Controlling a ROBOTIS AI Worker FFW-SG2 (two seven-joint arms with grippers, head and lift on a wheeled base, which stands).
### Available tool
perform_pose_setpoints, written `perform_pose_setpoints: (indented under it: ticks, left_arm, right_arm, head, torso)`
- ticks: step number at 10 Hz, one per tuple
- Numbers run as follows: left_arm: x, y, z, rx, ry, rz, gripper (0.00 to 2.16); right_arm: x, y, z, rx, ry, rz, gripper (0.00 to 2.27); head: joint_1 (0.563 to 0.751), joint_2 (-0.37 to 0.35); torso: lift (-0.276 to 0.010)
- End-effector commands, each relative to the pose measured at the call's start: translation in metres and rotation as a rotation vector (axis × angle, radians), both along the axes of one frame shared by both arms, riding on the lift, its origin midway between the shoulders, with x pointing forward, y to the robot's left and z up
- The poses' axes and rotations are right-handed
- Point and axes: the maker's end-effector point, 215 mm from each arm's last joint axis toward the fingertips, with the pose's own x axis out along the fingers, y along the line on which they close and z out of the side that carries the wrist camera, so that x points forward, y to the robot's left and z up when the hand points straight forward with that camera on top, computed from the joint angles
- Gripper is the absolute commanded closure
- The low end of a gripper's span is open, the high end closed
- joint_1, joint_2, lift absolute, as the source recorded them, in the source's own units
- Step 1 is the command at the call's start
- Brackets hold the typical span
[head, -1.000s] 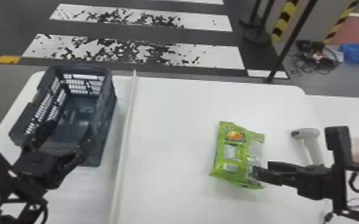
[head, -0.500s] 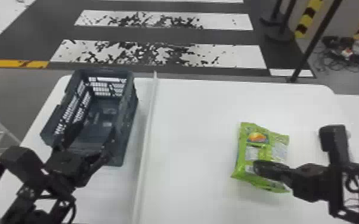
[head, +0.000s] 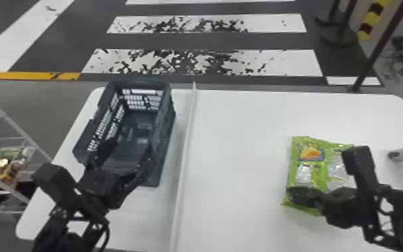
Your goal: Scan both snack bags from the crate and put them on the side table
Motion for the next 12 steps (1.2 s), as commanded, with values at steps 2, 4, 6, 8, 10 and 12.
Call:
perform_pose_setpoints:
  ticks: [2, 4, 6, 8, 10, 12]
  left_arm:
    - [0.000, 0.001, -0.002, 0.000, 0.003, 0.001, 0.10]
    - [0.000, 0.001, -0.003, 0.001, 0.004, 0.002, 0.10]
    - [0.000, 0.002, -0.003, 0.001, 0.005, 0.003, 0.10]
    - [-0.001, 0.002, -0.004, 0.000, 0.007, 0.002, 0.10]
    - [-0.001, 0.001, -0.004, -0.002, 0.007, 0.002, 0.10]
    - [-0.001, 0.002, -0.003, -0.002, 0.002, 0.002, 0.10]
  right_arm:
    - [-0.003, -0.023, -0.023, -0.083, 0.018, 0.005, 2.25]
    - [-0.006, -0.046, -0.028, -0.126, 0.030, 0.012, 2.26]
    - [-0.011, -0.065, -0.034, -0.163, 0.039, 0.049, 2.26]
    - [-0.012, -0.063, -0.011, -0.119, -0.006, 0.071, 2.26]
    - [-0.007, -0.059, 0.029, -0.069, -0.074, 0.052, 2.26]
    - [-0.001, -0.062, 0.049, -0.067, -0.108, 0.030, 2.26]
  head:
    - [0.695, 0.082]
    - [0.695, 0.054]
    - [0.695, 0.030]
    - [0.695, 0.004]
    - [0.695, 0.002]
    - [0.695, 0.005]
  torso:
    - [-0.087]
    - [-0.087]
    - [-0.087]
    - [-0.087]
    - [-0.087]
    - [-0.087]
